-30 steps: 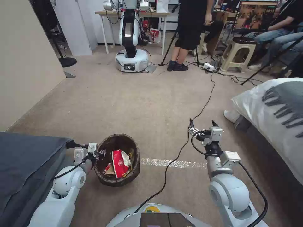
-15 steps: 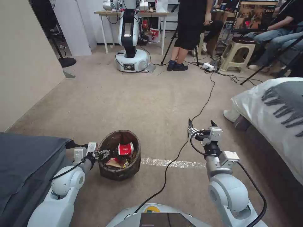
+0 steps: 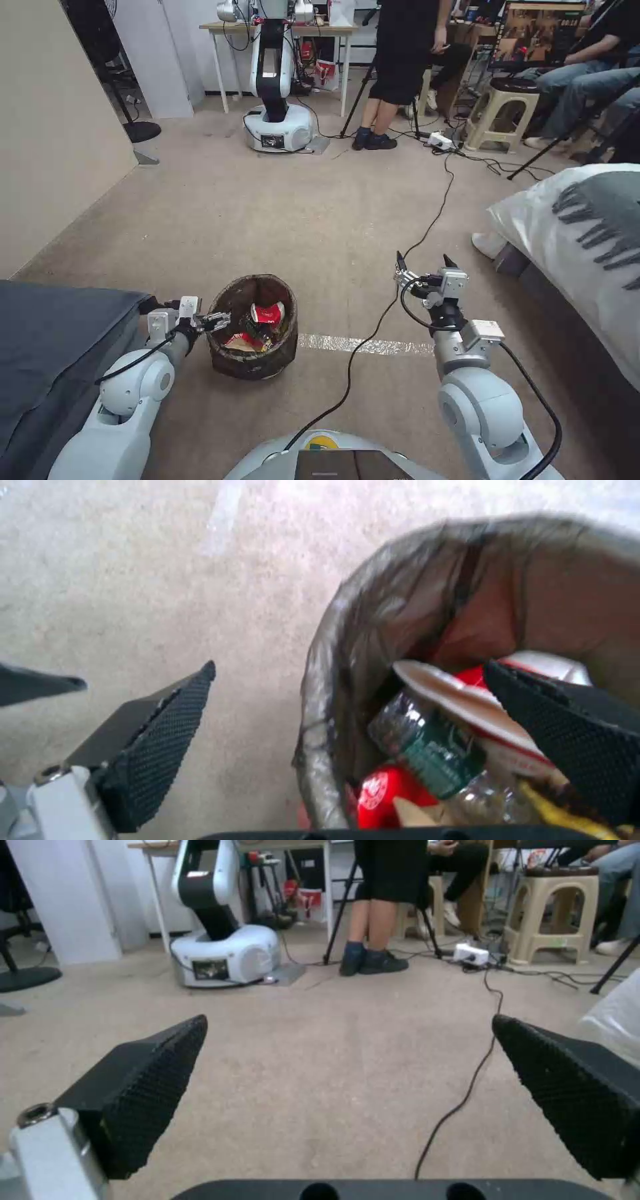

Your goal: Pick up the trash bin, then pick up the garbage from the floor and place it into the trash bin.

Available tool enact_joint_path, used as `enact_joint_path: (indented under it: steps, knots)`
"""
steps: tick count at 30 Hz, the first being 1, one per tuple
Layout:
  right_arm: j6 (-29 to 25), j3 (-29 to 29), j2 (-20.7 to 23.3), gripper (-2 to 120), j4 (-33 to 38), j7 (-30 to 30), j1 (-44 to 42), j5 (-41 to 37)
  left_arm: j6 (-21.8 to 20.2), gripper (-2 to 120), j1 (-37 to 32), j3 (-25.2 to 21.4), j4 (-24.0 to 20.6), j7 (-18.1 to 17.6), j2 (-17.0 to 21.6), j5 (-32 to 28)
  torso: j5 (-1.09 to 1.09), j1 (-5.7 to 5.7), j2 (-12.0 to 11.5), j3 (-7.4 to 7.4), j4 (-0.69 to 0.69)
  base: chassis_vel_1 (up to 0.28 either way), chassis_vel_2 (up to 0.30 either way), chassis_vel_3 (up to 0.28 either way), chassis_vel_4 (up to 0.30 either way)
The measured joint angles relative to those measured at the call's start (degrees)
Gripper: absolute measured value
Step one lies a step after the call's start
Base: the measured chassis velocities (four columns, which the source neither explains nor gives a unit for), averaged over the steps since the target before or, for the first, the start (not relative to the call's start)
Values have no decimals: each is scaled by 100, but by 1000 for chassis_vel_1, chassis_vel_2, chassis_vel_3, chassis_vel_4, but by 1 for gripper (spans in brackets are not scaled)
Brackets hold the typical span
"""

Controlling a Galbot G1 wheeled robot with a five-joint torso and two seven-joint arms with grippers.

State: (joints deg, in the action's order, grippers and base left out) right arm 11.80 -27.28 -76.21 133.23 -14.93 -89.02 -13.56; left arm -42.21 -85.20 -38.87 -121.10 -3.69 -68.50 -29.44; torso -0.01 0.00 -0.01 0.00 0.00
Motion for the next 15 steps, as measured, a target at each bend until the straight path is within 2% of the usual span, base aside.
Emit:
enact_joint_path:
  steps: [3,6,7,9,11,12,13,15]
  knots:
    - [10,0,1,100,17,-6,0,-21,2,100,-59,-111,-228,-22,7,-126,1,0,0,0,0,0,0,0,0]
    - [12,-25,-10,100,39,-8,-7,-35,125,100,-224,-290,-658,-27,-4,-218,2,0,0,0,1,0,0,0,0]
    - [12,-25,-10,100,39,-8,-7,-35,125,100,-224,-290,-658,-27,-4,-218,2,0,0,0,1,0,0,0,0]
    - [13,-47,-24,100,49,-6,-30,-33,450,100,-327,-376,-874,-48,-44,-125,0,0,0,0,1,0,0,0,0]
    - [16,-69,-60,100,66,-1,-62,4,991,100,-416,-466,-1021,-86,-125,156,2,0,0,-1,0,0,0,0,0]
    - [16,-69,-60,100,66,-1,-62,4,991,100,-416,-466,-1021,-86,-125,156,2,0,0,-1,0,0,0,0,0]
    - [16,-90,-99,100,70,5,-107,79,1650,100,-478,-546,-1077,-62,-248,610,1,0,0,-1,0,0,0,0,0]
    - [11,-134,-162,100,70,43,-171,198,2383,100,-588,-680,-1134,29,-461,1202,2,0,0,-1,0,0,0,0,0]
